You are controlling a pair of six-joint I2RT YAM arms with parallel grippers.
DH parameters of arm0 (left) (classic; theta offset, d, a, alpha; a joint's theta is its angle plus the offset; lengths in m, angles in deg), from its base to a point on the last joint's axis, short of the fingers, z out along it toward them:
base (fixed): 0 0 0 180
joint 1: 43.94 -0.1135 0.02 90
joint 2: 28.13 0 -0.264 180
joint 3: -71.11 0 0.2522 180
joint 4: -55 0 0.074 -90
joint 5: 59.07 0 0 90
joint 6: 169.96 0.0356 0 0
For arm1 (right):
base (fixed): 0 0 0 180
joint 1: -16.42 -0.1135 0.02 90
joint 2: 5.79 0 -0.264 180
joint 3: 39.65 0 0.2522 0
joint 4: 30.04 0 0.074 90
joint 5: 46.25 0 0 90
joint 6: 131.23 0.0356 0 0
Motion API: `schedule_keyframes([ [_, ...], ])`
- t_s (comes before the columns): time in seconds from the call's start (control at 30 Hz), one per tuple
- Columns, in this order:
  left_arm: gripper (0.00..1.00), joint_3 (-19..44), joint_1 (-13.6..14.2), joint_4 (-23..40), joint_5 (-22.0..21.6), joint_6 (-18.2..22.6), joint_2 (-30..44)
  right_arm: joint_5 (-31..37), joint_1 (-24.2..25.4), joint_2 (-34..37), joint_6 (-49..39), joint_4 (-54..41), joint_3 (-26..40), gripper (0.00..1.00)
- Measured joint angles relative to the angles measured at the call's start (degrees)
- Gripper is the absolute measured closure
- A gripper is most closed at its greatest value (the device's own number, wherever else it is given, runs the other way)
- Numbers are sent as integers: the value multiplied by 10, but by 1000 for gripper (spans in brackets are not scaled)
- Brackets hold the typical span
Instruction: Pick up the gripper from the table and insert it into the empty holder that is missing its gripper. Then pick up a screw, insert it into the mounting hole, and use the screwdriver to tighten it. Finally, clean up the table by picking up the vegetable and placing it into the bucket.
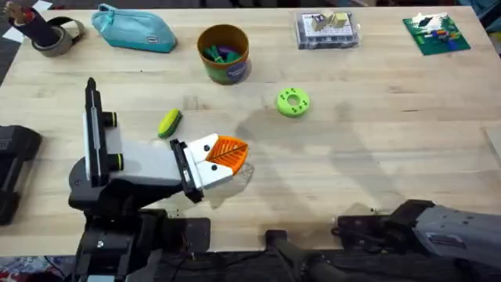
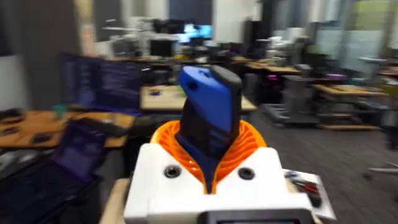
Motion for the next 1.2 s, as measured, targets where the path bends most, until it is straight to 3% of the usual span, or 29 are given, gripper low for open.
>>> schedule_keyframes([
  [0.23, 996, 0, 0, 0, 0, 0, 0, -88, -49, 45, 15, 51, 0, 978],
  [0.5, 996, 0, 0, 0, 0, 0, 0, -161, -53, 67, 15, 52, 0, 978],
  [0.77, 996, 0, 0, 0, 0, 0, 0, -202, -49, 66, 1, 24, 0, 978],
  [1.2, 996, 0, 0, 0, 0, 0, 0, -213, -48, 67, -26, 20, -22, 978],
])
